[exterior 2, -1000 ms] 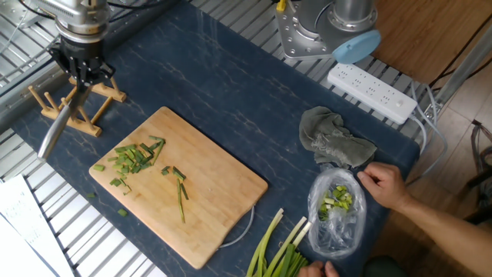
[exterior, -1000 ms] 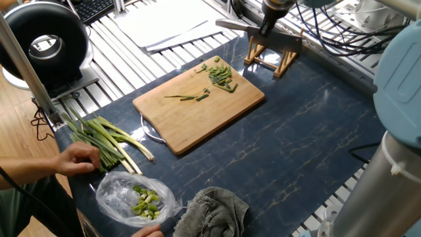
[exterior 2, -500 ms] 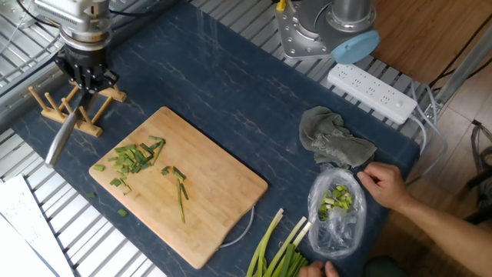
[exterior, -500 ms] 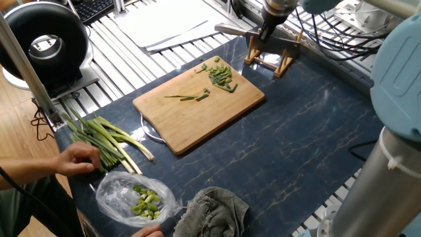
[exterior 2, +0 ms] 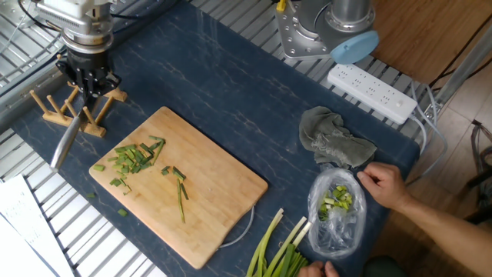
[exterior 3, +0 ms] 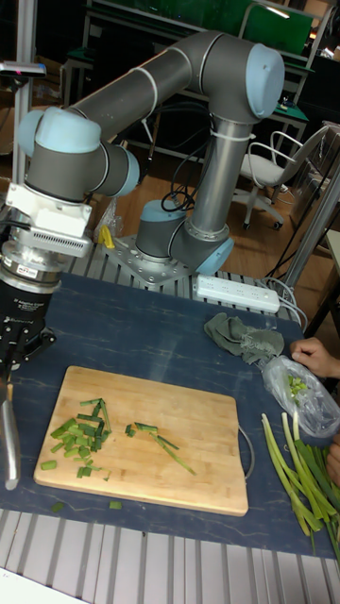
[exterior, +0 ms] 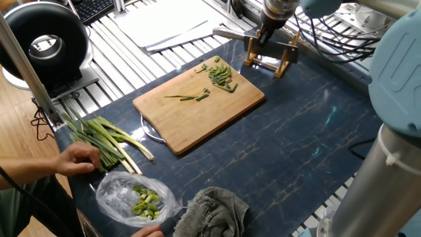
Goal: Chop the scallions
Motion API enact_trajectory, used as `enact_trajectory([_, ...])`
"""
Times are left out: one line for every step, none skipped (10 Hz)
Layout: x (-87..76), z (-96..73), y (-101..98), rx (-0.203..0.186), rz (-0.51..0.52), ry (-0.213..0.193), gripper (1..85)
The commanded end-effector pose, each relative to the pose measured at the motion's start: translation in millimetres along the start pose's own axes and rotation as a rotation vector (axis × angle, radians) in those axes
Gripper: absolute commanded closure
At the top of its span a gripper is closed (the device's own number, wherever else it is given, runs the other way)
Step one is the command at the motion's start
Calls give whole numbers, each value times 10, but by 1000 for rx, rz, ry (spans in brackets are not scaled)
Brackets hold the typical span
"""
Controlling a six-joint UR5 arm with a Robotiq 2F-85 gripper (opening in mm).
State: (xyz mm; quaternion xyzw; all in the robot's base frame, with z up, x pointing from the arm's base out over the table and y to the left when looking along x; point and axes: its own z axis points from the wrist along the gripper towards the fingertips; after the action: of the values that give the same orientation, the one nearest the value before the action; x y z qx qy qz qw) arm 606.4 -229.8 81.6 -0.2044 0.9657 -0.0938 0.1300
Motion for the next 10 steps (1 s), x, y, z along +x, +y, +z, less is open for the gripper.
enact_trajectory([-16,6,6,-9,-14,-14,667])
enact_trajectory([-17,9,8,-11,-23,-15,657])
enact_trajectory([-14,10,9,-11,-30,-13,647])
enact_trajectory([-17,13,37,-22,-30,-15,637])
enact_trajectory([-20,19,81,-39,-26,-17,633])
enact_trajectory([-25,28,139,-61,-14,-22,633])
enact_trajectory([-26,40,173,-73,-9,-27,633])
enact_trajectory([-26,43,203,-84,-5,-30,633])
enact_trajectory([-27,40,247,-102,4,-31,633])
enact_trajectory([-21,37,292,-119,11,-28,633])
